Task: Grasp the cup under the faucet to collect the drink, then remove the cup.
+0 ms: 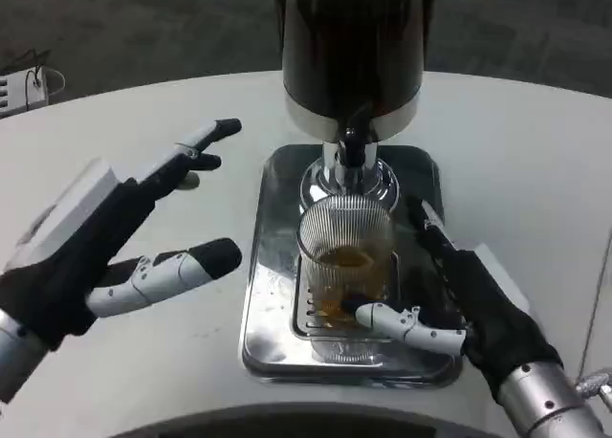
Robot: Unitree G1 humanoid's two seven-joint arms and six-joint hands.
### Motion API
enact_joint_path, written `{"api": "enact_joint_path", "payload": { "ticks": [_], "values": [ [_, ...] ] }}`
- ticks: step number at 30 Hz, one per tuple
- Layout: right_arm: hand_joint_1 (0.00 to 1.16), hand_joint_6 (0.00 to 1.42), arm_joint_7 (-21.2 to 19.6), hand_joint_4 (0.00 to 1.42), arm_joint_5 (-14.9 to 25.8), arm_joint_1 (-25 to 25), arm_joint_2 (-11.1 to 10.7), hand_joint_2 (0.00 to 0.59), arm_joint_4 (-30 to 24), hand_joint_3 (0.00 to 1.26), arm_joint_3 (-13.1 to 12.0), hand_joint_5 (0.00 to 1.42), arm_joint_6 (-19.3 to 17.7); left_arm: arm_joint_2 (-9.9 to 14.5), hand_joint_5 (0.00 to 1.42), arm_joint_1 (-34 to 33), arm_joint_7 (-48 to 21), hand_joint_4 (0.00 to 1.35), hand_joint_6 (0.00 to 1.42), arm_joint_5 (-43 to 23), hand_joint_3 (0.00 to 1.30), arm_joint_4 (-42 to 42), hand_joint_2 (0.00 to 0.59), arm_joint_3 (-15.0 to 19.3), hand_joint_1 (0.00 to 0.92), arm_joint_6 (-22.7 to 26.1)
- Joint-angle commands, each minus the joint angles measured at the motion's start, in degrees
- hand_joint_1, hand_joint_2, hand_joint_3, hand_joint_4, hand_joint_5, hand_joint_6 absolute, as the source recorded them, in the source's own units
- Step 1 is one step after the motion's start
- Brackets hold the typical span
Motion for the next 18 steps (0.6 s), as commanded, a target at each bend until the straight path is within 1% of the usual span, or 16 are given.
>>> {"api": "enact_joint_path", "payload": {
  "ticks": [1, 10, 18],
  "values": [
    [0.81, 0.01, -1.32, 0.0, -0.26, -0.91, 0.71, 0.209, 1.25, 0.0, 0.18, 0.0, -1.35, 1.58, 0.16, 2.51, -0.76, 0.06, 0.22, -0.56, 0.11, -0.68, 0.067, 1.16, 0.0, 0.48],
    [0.82, 0.02, -2.78, 0.0, -0.14, -2.25, 1.58, 0.212, 3.3, 0.0, -0.06, 0.0, -2.32, 2.64, 0.17, 6.51, -0.94, 0.07, 0.22, 0.3, 0.12, -1.47, 0.067, 1.94, 0.0, 1.56],
    [0.83, 0.02, -2.81, 0.0, -0.36, -3.16, 2.17, 0.211, 4.42, 0.0, 0.55, 0.0, -2.75, 3.41, 0.17, 8.54, -1.43, 0.07, 0.22, 1.2, 0.12, -1.73, 0.067, 1.7, 0.0, 3.4]
  ]
}}
